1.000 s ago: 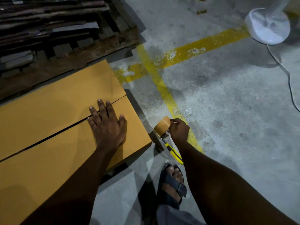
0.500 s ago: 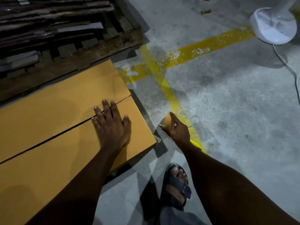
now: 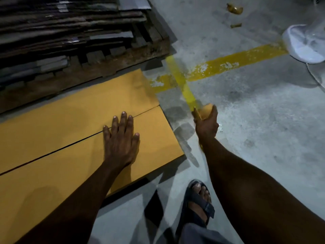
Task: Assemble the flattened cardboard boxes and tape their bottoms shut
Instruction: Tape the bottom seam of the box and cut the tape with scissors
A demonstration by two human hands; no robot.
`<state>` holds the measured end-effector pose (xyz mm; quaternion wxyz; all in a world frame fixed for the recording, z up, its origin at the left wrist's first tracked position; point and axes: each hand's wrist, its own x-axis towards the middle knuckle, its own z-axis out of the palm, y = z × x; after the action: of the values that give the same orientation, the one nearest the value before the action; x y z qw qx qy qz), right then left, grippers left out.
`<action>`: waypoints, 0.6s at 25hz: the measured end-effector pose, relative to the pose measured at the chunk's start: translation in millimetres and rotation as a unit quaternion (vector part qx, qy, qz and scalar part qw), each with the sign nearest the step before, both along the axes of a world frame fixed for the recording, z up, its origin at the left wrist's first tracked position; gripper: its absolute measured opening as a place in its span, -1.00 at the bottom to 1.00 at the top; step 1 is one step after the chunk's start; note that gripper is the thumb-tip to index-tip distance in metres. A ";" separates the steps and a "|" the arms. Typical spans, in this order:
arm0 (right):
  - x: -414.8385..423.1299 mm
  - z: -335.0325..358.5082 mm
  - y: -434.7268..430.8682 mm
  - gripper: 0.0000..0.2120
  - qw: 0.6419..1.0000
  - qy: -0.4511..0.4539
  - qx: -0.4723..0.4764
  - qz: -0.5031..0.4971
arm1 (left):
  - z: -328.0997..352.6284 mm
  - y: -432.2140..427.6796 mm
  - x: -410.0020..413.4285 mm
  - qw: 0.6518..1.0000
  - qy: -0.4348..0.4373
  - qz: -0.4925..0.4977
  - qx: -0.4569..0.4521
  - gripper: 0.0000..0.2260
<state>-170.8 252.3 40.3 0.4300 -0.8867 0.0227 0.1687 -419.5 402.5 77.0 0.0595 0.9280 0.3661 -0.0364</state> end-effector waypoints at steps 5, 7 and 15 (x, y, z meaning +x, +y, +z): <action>-41.0 111.3 111.8 -0.15 0.992 -0.109 0.070 0.000 | 15.0 46.8 -125.2 0.994 0.055 0.088 -0.021 -0.38; -85.8 135.6 138.4 -0.15 0.985 -0.136 0.053 0.091 | 23.1 66.1 -178.5 0.989 0.065 0.122 -0.044 -0.37; -251.1 110.4 170.7 -0.17 0.846 -0.306 -0.014 0.437 | 41.6 108.0 -288.4 0.919 0.021 0.352 -0.175 -0.26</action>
<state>-421.9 423.0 150.8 0.2844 -0.8175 -0.4974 0.0593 -707.9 510.5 118.6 0.2227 0.7128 0.6581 -0.0962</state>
